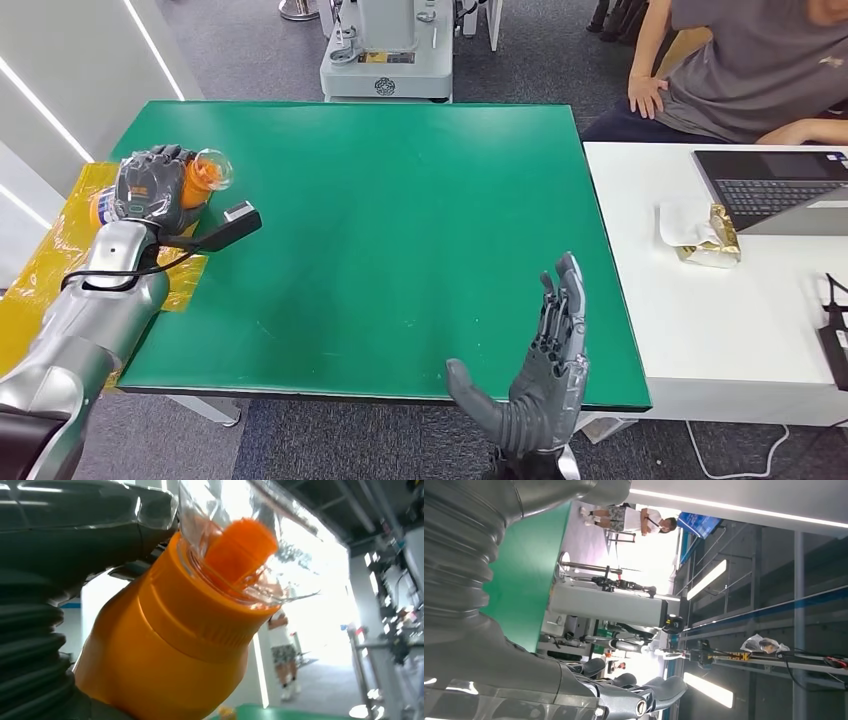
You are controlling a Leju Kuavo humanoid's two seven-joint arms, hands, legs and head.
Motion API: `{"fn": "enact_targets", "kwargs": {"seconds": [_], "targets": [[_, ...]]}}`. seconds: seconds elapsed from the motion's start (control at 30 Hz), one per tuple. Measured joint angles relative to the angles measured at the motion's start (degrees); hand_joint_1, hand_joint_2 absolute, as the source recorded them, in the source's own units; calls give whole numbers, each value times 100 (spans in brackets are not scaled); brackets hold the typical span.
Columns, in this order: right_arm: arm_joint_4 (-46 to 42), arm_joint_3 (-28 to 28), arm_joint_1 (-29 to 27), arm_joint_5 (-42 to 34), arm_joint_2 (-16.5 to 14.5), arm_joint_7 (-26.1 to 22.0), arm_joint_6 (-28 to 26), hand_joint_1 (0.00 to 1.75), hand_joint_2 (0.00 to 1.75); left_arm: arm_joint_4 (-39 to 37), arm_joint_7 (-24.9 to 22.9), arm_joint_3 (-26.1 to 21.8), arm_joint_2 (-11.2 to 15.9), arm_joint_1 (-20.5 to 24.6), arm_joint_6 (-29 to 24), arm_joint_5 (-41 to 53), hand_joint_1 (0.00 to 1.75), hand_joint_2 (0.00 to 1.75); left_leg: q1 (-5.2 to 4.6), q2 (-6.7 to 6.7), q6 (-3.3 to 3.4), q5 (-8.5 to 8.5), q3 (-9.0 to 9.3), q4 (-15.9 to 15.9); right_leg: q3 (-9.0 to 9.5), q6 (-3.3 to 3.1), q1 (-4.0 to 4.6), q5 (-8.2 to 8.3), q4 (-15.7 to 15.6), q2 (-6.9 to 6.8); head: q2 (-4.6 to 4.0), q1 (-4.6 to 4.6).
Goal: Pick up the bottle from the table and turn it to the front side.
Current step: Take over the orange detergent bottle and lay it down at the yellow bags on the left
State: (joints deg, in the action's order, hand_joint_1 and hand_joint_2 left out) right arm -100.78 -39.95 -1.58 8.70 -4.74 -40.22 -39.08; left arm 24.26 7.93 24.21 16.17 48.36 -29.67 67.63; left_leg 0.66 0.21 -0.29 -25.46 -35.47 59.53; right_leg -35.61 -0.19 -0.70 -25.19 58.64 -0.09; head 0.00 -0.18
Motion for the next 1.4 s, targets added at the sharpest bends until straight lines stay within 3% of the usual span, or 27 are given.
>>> {"fn": "enact_targets", "kwargs": {"seconds": [0.3, 0.77, 1.4], "targets": [[-7, -6, -21, -37, 22, 0, 12, 0, 175, -403, -653, 154, 62, -45, 179, 632, 175, 175, 0, 0, 0, 0, -1, 0, 0, 0, 0, 0, 0, 0, 0, -1], [-7, -52, -5, -57, 40, 0, 86, 0, 175, -576, -549, 154, 203, -491, -19, 956, 175, 175, 0, -1, 0, 0, -1, -1, 0, -2, 0, -1, 0, -1, 0, 0], [33, -155, 57, -17, 82, 0, 73, 0, 175, -748, -627, 154, -434, -535, 359, 1336, 175, 175, 0, 0, 0, -1, -2, -1, 0, -2, 0, -1, -1, -2, 0, 0]]}}
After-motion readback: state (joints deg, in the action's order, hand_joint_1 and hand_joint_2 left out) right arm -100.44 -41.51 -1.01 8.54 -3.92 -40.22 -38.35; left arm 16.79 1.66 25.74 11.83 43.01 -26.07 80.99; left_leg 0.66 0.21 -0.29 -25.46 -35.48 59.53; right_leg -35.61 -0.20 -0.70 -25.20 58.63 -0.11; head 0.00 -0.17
